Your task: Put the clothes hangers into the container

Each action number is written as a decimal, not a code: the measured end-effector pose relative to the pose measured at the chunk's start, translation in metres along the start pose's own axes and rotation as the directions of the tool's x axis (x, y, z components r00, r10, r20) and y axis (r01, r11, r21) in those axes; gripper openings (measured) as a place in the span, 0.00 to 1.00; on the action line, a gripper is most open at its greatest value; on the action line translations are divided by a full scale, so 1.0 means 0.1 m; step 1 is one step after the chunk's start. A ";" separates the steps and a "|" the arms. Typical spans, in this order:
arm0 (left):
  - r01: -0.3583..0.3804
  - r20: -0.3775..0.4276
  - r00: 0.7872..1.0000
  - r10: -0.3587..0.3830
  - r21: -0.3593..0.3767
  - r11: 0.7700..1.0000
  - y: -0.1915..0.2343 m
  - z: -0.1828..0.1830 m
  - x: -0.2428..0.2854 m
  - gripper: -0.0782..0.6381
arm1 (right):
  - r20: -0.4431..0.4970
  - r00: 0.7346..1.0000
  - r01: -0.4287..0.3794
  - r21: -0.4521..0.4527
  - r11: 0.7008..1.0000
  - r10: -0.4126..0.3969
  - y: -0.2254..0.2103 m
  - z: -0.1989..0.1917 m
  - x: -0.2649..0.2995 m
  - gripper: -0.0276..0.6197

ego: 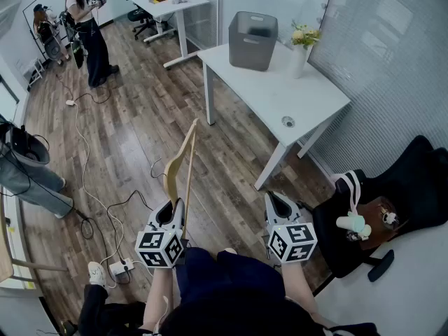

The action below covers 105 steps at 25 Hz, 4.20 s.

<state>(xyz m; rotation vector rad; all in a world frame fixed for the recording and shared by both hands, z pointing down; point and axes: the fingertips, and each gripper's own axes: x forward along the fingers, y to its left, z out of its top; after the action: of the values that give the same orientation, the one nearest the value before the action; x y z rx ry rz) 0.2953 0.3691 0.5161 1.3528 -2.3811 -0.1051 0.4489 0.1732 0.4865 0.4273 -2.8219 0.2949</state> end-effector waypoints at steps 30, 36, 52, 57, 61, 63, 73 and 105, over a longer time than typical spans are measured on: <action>-0.037 -0.004 0.999 0.037 -0.053 0.998 -0.16 -0.27 -0.33 0.19 | 0.005 1.000 0.000 0.062 0.998 0.000 0.01 -0.27 -0.22 0.09; -0.046 -0.009 0.999 0.046 -0.056 0.997 -0.09 -0.23 -0.31 0.19 | 0.007 1.000 -0.006 0.064 0.998 0.006 0.04 -0.21 -0.11 0.09; -0.057 -0.013 0.998 0.057 -0.064 0.996 0.35 0.09 0.21 0.19 | -0.004 1.000 0.004 0.068 0.998 -0.004 -0.02 0.04 0.58 0.09; -0.046 -0.011 0.999 0.045 -0.062 0.997 0.48 0.27 0.52 0.19 | -0.005 1.000 0.007 0.069 0.998 -0.006 -0.06 0.19 0.90 0.09; -0.041 -0.003 0.999 0.041 -0.066 0.997 0.59 0.40 0.76 0.19 | 0.001 1.000 0.008 0.065 0.998 -0.009 -0.11 0.31 1.16 0.09; -0.042 -0.002 0.999 0.042 -0.068 0.997 0.65 0.46 0.88 0.19 | -0.001 1.000 0.011 0.062 0.998 -0.011 -0.13 0.36 1.28 0.09; -0.028 -0.008 1.000 0.028 -0.058 0.998 0.94 0.79 1.40 0.19 | -0.007 0.999 0.038 0.077 0.996 -0.038 -0.28 0.60 1.86 0.09; 0.029 -0.038 0.999 -0.031 -0.055 0.998 1.86 1.32 2.45 0.19 | -0.044 0.995 0.089 0.076 0.993 -0.086 -0.25 0.90 3.24 0.09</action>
<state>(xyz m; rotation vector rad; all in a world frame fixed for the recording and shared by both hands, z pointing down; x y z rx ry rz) -0.0159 0.2451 0.5173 1.3538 -2.3097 -0.1505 0.1379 0.0445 0.5006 0.5543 -2.7499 0.3910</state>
